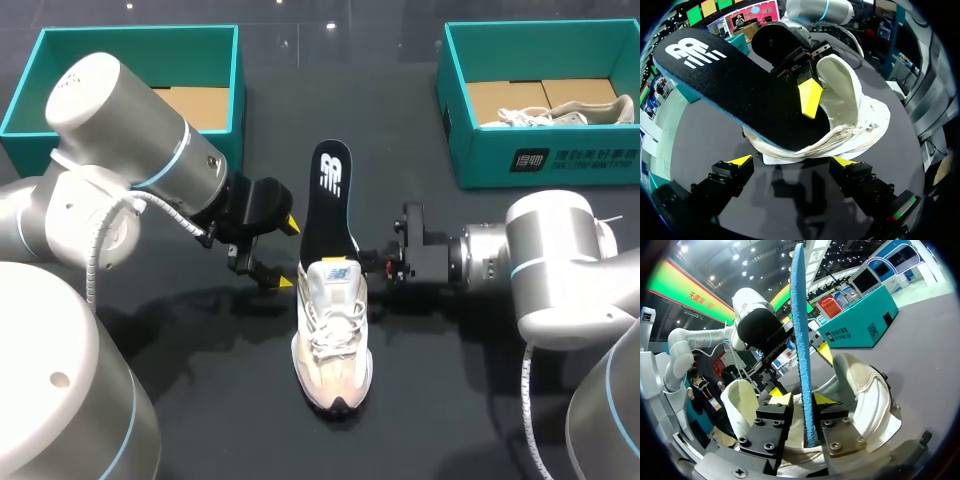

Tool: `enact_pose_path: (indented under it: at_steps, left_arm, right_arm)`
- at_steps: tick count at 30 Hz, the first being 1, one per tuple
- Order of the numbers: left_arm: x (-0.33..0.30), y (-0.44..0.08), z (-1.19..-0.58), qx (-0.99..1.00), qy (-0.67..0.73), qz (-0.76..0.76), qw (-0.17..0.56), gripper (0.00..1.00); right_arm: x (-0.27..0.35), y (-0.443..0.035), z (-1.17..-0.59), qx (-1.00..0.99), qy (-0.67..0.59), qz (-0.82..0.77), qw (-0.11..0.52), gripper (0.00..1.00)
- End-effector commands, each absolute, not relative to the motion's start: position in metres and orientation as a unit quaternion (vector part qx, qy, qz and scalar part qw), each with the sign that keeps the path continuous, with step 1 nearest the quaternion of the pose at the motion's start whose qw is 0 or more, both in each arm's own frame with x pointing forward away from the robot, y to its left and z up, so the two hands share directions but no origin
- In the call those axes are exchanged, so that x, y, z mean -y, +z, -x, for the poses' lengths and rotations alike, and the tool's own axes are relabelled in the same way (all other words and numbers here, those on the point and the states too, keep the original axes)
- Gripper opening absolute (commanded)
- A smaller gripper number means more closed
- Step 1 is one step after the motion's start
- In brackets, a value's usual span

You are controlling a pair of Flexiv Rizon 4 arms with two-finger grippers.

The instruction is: Take the shoe out of the shoebox, open the shoe tongue, remove and reinsert the insole, then place the shoe into the shoebox

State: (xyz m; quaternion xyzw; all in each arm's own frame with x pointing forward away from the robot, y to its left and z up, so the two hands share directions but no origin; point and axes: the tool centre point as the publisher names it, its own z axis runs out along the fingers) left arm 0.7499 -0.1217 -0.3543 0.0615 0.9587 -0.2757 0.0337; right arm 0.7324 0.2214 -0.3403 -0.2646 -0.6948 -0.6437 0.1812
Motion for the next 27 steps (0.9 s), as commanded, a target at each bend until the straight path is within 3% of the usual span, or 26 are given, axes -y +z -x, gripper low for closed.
enact_pose_path:
  at_steps: [1, 27]
  left_arm:
    - [0.122, -0.355, -0.75, -0.959, -0.275, -0.062, 0.034, 1.0]
    - [0.122, -0.355, -0.75, -0.959, -0.275, -0.062, 0.034, 1.0]
  right_arm:
    - [-0.221, -0.339, -0.735, 0.699, -0.641, 0.259, 0.184, 0.24]
    - [-0.224, -0.315, -0.747, 0.723, -0.631, 0.227, 0.166, 0.25]
